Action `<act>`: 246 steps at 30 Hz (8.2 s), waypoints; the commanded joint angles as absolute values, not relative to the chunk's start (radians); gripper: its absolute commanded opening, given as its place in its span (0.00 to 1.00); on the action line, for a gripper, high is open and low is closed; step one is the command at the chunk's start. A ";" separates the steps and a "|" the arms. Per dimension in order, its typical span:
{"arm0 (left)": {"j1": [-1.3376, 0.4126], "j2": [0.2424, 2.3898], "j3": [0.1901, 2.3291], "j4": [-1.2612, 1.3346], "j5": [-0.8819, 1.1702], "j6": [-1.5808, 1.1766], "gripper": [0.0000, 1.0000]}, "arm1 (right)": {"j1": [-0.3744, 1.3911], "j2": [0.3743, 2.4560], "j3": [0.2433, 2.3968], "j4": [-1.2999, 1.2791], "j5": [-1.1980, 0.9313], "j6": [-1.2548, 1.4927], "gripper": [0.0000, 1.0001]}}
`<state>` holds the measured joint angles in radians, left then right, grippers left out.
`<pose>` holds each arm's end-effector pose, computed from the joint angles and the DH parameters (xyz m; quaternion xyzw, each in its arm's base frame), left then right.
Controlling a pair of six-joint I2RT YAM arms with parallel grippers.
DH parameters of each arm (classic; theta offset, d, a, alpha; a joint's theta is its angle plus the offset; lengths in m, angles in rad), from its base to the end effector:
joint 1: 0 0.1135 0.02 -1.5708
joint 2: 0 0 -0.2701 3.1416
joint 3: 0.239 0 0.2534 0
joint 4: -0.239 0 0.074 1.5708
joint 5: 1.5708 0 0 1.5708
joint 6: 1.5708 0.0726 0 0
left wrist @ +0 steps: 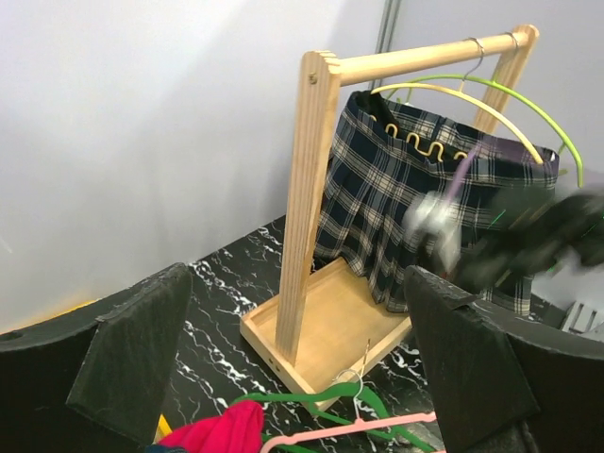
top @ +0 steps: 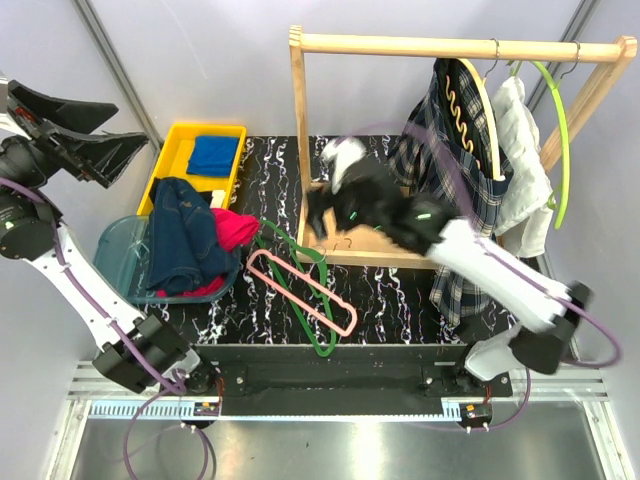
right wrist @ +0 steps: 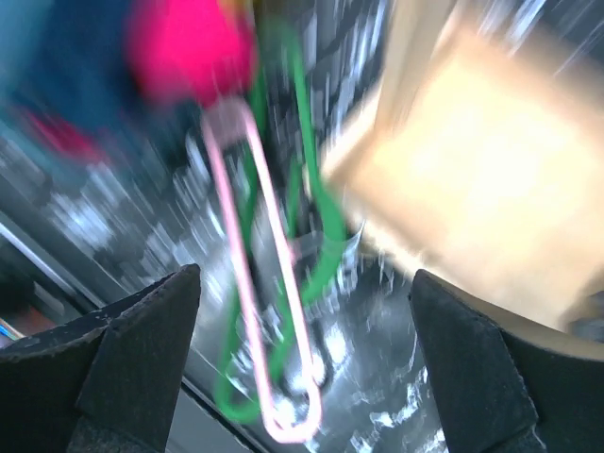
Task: Remove the skirt from the hanger
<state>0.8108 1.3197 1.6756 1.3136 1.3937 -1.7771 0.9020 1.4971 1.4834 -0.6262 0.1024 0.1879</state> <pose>0.1580 0.0625 0.6035 0.2116 0.6063 -0.3278 0.6930 0.2318 0.2813 0.3522 -0.2904 0.8442 0.1932 0.4070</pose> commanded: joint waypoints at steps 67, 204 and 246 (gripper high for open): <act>0.667 1.157 1.445 0.787 1.419 -1.144 0.99 | 0.330 1.295 1.888 -0.545 0.411 -0.024 0.00; 0.322 1.563 1.643 1.262 1.445 -1.585 0.00 | 0.339 0.988 1.850 -0.871 -0.482 0.279 0.00; -0.216 1.586 1.749 1.312 1.471 -1.625 0.98 | 0.339 1.316 2.395 -0.836 -0.793 0.446 0.00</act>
